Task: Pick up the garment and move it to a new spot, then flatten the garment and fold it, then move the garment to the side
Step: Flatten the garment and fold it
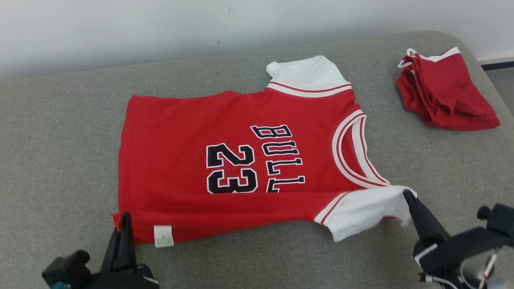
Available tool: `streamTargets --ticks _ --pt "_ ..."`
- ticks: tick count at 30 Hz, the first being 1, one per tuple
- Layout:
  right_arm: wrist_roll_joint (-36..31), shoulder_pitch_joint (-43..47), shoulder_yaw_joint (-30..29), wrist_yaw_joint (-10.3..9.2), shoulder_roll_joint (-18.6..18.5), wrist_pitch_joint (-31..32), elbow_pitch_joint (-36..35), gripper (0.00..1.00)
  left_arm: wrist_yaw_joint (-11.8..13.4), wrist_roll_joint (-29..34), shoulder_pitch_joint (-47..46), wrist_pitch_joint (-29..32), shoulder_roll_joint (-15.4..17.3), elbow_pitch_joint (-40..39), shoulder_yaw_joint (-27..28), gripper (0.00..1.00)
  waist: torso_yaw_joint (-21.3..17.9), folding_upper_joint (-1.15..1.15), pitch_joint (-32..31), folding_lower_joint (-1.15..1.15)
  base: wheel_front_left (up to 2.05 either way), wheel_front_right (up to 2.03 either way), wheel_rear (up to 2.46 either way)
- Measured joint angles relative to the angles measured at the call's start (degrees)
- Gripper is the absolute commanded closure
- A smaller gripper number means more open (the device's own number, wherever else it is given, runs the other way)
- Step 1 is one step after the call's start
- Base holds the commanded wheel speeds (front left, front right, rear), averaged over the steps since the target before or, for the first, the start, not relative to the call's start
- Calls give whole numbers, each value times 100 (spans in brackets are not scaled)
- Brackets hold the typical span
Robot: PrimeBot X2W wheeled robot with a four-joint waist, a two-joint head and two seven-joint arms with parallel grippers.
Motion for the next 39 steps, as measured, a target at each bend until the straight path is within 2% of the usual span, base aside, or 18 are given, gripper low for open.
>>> streamTargets --ticks 7,18,23,24,25,26,32,39 --pt "-45 -1125 222 0 -125 122 803 100 79 49 -572 109 149 197 43 100 -37 0 137 0 0 0 0" --pt "-62 -2430 695 0 -287 152 2052 100 91 219 -1369 536 478 638 -79 100 -11 0 254 0 0 0 0" --pt "-93 -2842 917 0 -309 -158 2635 100 13 218 -1651 503 494 1014 -100 100 -43 0 284 0 0 0 0" --pt "-92 -2933 1045 0 -309 -361 2771 11 2 229 -1718 472 490 1150 -137 100 -52 0 270 0 0 0 0" --pt "-69 -2956 1114 0 -320 -434 2817 0 5 272 -1740 449 492 1201 -163 73 -55 0 258 0 0 0 0" --pt "-38 -2963 1182 0 -350 -524 2858 0 5 303 -1752 388 492 1255 -181 0 -55 0 245 0 0 0 0" --pt "78 -2707 1607 0 -700 -1265 2793 0 0 361 -1728 86 456 1444 -169 0 -55 0 109 0 0 0 0" --pt "111 -1987 2018 0 -1148 -1779 2470 0 42 412 -1250 -34 377 1301 -123 0 -73 0 -57 -1 0 0 0"
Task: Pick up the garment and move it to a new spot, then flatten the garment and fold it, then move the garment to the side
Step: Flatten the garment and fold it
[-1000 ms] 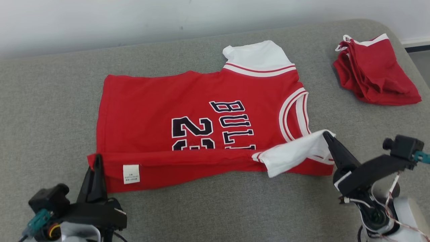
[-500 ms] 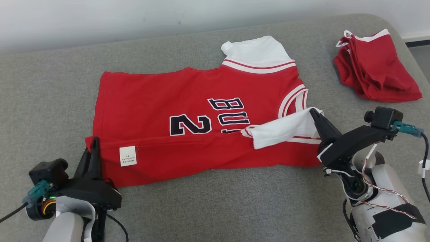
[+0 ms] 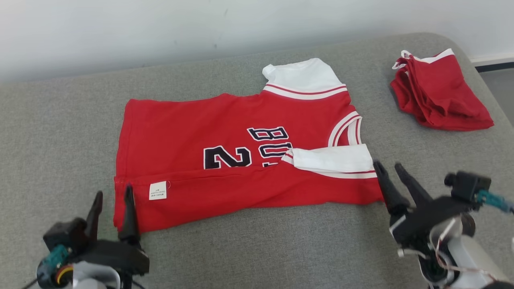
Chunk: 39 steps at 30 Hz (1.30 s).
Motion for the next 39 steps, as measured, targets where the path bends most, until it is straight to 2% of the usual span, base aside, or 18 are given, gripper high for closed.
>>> streamTargets --ticks 4,10,16,23,24,25,26,33,39 --pt "-103 347 111 0 -148 -182 -100 0 45 46 321 -10 -73 -82 -71 0 -43 0 12 0 0 0 0" --pt "-209 437 179 0 -143 -247 4 0 165 107 478 25 -57 -52 -122 0 -95 0 83 0 0 0 0" --pt "-350 233 298 0 -94 -356 391 0 160 108 411 22 56 219 -80 0 -99 0 204 0 0 0 0" --pt "-398 -153 579 0 30 -526 925 0 207 131 143 68 -25 493 -167 0 -70 0 312 0 0 0 0" --pt "-426 -205 647 0 31 -533 1002 58 218 132 109 132 -47 531 -192 25 -72 0 325 0 0 0 0" --pt "-469 -257 698 0 29 -556 1077 100 216 132 88 138 -46 556 -204 81 -75 0 337 0 0 0 0" --pt "-497 -292 750 0 22 -604 1135 100 193 129 65 136 -43 588 -210 100 -79 0 348 0 0 0 0" --pt "-356 -347 1007 0 22 -955 1317 100 170 66 137 33 -65 475 -97 100 -66 0 222 0 0 0 0" --pt "-88 145 1143 0 -338 -1039 806 100 189 -113 678 34 -34 48 23 100 -2 0 -72 0 0 0 0"
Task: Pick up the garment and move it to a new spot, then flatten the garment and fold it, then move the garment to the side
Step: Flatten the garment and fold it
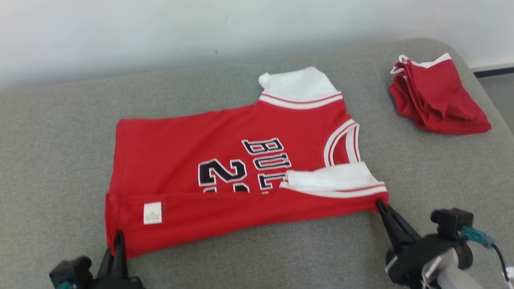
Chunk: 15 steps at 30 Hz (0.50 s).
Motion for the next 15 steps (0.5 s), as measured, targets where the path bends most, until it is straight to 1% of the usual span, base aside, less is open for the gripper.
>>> streamTargets --ticks 4,6,11,12,13,14,15 --pt "98 557 -67 0 -235 93 -416 100 52 -27 444 110 -13 -371 -46 100 71 0 -160 0 0 0 0" --pt "112 845 -157 0 -294 165 -598 100 133 -63 662 119 -43 -582 -35 100 116 0 -210 0 0 0 0" --pt "164 1497 -461 0 -288 431 -978 100 279 -107 1099 243 -107 -909 -60 100 234 -1 -281 0 0 0 0" --pt "160 1582 -527 0 -249 470 -1023 100 296 -105 1132 245 -108 -940 -73 44 248 -1 -293 0 0 0 0" --pt "68 1641 -587 0 -230 466 -1069 26 332 -102 1154 259 -123 -988 -89 0 264 -1 -305 0 0 0 0" --pt "-100 1688 -627 0 -235 459 -1134 0 333 -102 1176 257 -160 -1029 -99 0 278 0 -320 0 0 0 0" --pt "-214 1725 -675 0 -230 459 -1191 0 349 -103 1187 232 -199 -1054 -109 0 290 -1 -337 0 0 0 0"
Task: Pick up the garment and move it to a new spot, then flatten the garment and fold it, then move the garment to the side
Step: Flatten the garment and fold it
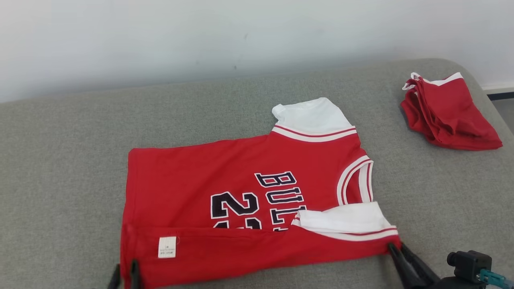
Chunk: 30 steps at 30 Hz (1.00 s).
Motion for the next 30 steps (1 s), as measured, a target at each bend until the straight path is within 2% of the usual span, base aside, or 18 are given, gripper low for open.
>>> streamTargets --ticks 6,12,19,23,30 --pt "-430 158 -492 0 264 -160 -447 0 140 197 112 -255 1 -298 145 0 25 0 -119 1 0 0 0" --pt "-889 241 -981 0 590 -441 -797 0 285 940 143 -320 118 -711 315 0 71 0 -252 1 0 0 0" --pt "-1429 271 -1306 0 1078 -708 -924 0 318 1719 220 -325 -57 -1340 720 0 149 1 -374 0 0 0 0" --pt "-1627 286 -1481 0 1408 -767 -935 0 107 2270 290 -325 -55 -1601 829 0 214 1 -413 1 0 0 0" --pt "-2065 410 -1659 0 1653 -790 -1036 0 -278 2368 550 -325 -145 -1429 1055 0 319 1 -475 0 0 0 0"
